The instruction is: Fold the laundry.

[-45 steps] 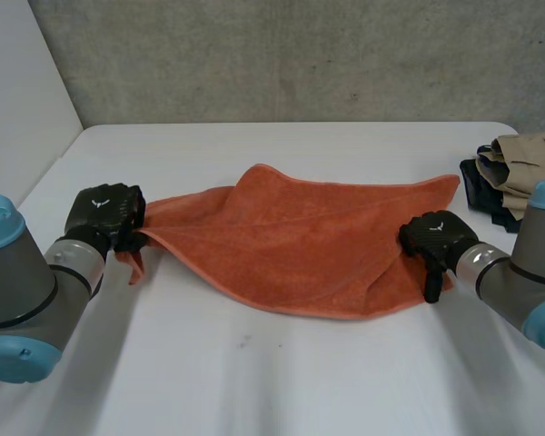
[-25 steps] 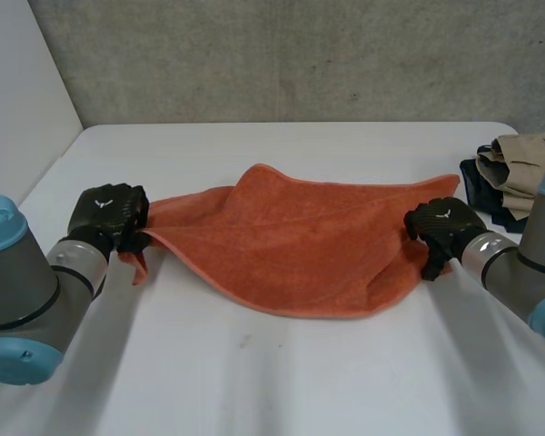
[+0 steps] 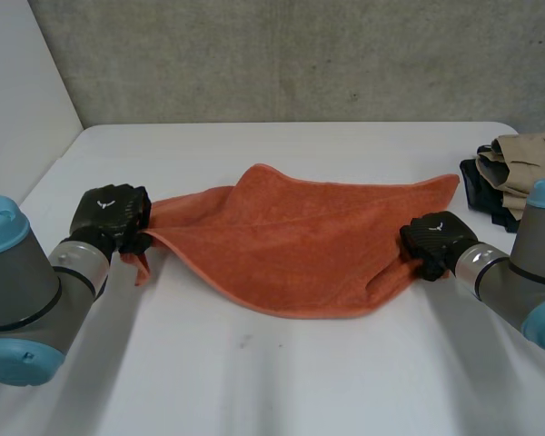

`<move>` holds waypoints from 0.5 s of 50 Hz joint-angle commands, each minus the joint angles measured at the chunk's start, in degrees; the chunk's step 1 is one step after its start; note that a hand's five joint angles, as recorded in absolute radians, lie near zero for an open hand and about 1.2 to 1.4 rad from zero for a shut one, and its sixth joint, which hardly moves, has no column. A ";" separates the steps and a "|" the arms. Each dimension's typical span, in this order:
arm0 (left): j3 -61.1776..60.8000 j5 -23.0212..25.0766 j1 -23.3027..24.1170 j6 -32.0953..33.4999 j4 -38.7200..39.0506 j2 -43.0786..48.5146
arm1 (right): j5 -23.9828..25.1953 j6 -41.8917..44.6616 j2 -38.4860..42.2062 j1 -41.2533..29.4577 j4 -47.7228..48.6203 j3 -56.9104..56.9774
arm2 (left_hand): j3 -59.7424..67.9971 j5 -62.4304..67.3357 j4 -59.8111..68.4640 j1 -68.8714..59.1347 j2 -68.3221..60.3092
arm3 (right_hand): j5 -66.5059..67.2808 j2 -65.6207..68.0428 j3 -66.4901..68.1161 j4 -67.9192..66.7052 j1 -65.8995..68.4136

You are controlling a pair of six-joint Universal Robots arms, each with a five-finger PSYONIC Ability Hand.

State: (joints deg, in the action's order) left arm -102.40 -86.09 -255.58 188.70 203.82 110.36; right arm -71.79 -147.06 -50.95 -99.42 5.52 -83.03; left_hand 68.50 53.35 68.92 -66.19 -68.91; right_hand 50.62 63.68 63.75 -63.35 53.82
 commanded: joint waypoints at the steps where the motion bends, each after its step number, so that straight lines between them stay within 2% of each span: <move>1: 0.00 0.05 0.08 0.09 -0.09 -0.76 | -0.28 -0.16 -1.69 -0.07 -0.95 -0.29 | 11.50 16.65 11.08 -13.81 -11.09 | 19.38 16.32 16.25 -16.65 26.18; 4: 0.09 0.05 0.08 0.26 -0.88 -2.34 | -0.37 0.63 -4.85 0.19 -5.07 -0.82 | 11.50 16.65 11.08 -13.81 -11.09 | 19.38 16.32 16.25 -16.65 26.18; 10: -2.63 0.22 -0.09 3.42 -6.40 -10.94 | 0.07 8.18 -14.60 3.26 -24.04 -1.26 | 11.50 16.65 11.08 -13.81 -11.09 | 19.38 16.32 16.25 -16.65 26.18; 12: -3.51 0.31 -0.09 5.87 -8.69 -13.40 | -0.01 10.99 -17.41 5.46 -28.88 -2.04 | 11.50 16.65 11.08 -13.81 -11.09 | 19.38 16.32 16.25 -16.65 26.18; 13: -4.56 0.31 -0.09 9.19 -11.66 -15.76 | -0.19 14.14 -20.56 7.21 -34.21 -3.27 | 11.50 16.65 11.08 -13.81 -11.09 | 19.38 16.32 16.25 -16.65 26.18; 17: -7.90 0.31 0.26 18.08 -20.02 -19.47 | -0.46 23.19 -27.60 9.59 -44.42 -7.66 | 11.50 16.65 11.08 -13.81 -11.09 | 19.38 16.32 16.25 -16.65 26.18; 21: -10.80 0.93 1.13 26.09 -28.64 -20.36 | -0.02 29.53 -31.65 10.39 -47.80 -11.70 | 11.50 16.65 11.08 -13.81 -11.09 | 19.38 16.32 16.25 -16.65 26.18; 25: -11.78 1.54 1.84 28.83 -30.68 -19.39 | 0.07 31.22 -32.19 11.01 -46.22 -13.82 | 11.50 16.65 11.08 -13.81 -11.09 | 19.38 16.32 16.25 -16.65 26.18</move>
State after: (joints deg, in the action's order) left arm -111.87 -85.43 -254.85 211.02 179.05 90.21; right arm -71.94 -120.70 -80.69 -89.32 -40.84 -92.64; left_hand 68.54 53.34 68.92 -66.19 -68.91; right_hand 56.64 67.22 67.73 -68.25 56.30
